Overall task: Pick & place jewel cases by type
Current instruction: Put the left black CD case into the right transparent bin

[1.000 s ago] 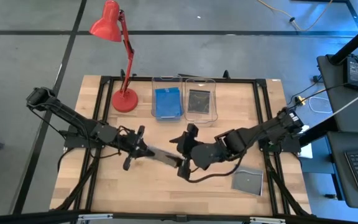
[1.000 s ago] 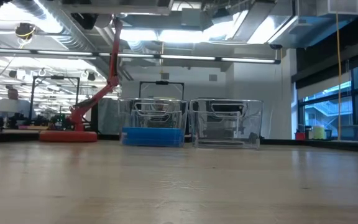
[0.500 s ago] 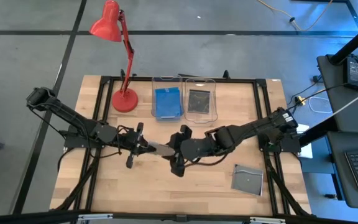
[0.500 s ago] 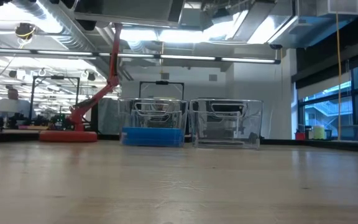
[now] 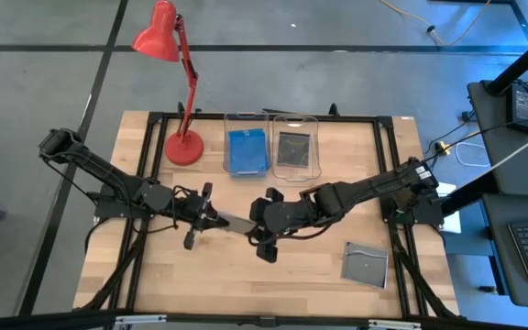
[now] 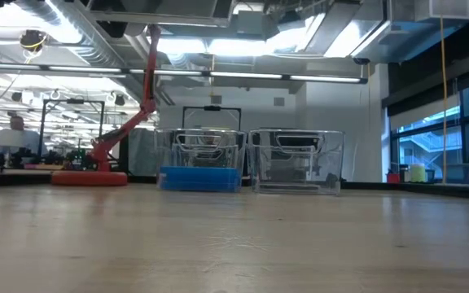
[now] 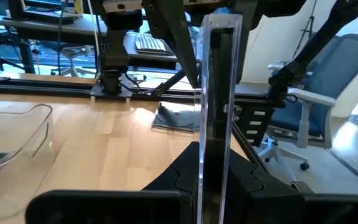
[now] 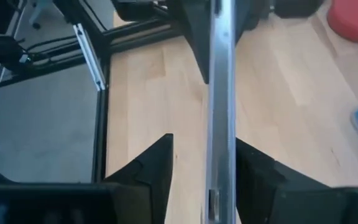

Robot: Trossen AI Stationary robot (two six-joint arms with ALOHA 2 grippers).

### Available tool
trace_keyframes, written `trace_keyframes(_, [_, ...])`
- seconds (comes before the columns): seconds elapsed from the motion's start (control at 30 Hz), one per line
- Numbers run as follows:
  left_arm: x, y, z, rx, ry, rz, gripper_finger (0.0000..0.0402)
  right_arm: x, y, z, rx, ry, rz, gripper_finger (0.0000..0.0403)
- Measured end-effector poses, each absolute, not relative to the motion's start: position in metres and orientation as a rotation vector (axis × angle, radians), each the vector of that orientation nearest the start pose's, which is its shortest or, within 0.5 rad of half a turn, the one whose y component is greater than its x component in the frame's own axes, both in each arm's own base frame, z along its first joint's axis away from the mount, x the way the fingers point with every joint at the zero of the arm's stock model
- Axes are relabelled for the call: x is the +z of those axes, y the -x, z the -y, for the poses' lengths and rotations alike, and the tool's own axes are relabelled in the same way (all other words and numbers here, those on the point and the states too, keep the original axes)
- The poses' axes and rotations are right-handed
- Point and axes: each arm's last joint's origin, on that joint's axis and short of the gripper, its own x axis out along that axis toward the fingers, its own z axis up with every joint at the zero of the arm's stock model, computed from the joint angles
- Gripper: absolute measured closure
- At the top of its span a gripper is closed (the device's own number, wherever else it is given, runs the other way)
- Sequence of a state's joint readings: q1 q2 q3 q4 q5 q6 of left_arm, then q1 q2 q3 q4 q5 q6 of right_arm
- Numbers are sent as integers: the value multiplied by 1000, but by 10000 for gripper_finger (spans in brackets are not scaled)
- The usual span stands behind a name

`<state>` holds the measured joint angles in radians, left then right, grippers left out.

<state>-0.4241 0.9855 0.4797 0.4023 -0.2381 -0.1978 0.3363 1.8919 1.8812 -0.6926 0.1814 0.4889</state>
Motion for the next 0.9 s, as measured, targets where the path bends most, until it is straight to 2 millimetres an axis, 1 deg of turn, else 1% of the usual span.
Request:
trace_keyframes(0.17, [248,-197,81,-171,164,-114,370,346,-398,-133,-43,-300,-742,272])
trace_keyframes(0.37, [248,-197,81,-171,163,-114,370,345,-397,-133,-45,-297,-750,292])
trace_keyframes(0.7, [247,-197,81,-172,188,-117,369,345,-396,-133,-49,-289,-758,352])
trace_keyframes(0.83, [247,-197,81,-165,187,-119,354,343,-395,-132,-60,-280,-778,379])
trace_keyframes(0.9, [247,-197,81,-161,187,-118,340,341,-393,-132,-61,-273,-807,384])
